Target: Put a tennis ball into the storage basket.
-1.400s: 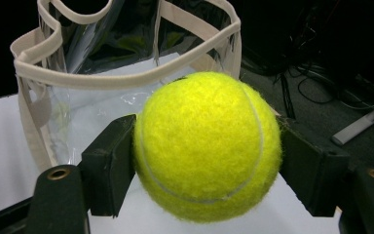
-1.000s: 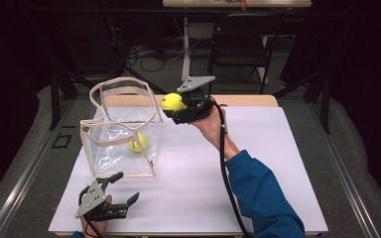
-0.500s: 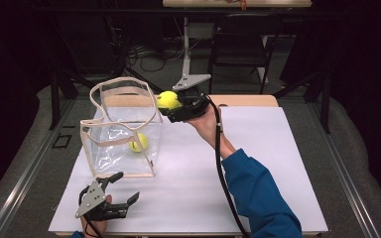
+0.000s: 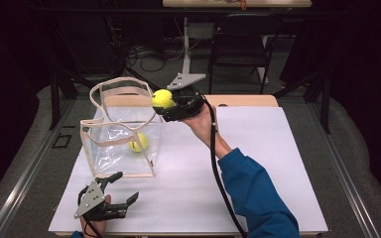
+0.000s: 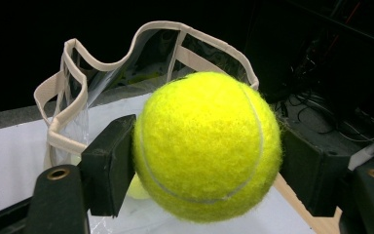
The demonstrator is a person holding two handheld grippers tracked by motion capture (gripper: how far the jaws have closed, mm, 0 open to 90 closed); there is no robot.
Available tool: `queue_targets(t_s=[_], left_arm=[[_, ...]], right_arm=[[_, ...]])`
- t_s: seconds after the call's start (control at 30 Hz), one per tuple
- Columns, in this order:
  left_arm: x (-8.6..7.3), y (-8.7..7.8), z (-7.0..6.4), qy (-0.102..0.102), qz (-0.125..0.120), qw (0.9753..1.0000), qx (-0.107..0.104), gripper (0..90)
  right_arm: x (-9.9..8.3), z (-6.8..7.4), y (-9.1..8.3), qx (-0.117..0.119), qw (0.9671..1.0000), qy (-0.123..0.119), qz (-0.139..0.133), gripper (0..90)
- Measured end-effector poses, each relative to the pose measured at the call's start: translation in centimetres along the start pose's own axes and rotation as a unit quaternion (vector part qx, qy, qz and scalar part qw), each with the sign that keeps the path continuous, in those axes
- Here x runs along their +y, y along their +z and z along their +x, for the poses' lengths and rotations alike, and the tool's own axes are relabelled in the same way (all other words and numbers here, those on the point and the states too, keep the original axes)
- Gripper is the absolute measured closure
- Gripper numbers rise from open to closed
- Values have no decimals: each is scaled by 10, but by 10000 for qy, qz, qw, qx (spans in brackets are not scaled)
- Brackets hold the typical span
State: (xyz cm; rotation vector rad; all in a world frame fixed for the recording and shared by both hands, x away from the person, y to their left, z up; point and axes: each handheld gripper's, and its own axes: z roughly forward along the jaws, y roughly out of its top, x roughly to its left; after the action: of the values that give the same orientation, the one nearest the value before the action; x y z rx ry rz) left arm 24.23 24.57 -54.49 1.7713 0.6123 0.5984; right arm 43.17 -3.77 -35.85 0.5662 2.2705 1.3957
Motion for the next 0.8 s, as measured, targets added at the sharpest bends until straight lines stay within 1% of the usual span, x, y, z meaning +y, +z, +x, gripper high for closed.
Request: queue_targets(t_s=[0.13, 0.37, 0.6, 0.8], left_arm=[[0, 0, 0, -8, -2, 10000, -3, 159], [0, 0, 0, -10, -3, 10000, 3, 159], [0, 0, 0, -24, -8, 10000, -3, 159], [0, 0, 0, -23, -11, 10000, 6, 159]], right_arm=[[2, 2, 1, -32, 10000, -43, -16, 267], [3, 4, 4, -24, 10000, -40, -88, 267], [10, 7, 7, 6, 9999, -29, -165, 267], [17, 11, 10, 25, 9998, -95, -200, 267]])
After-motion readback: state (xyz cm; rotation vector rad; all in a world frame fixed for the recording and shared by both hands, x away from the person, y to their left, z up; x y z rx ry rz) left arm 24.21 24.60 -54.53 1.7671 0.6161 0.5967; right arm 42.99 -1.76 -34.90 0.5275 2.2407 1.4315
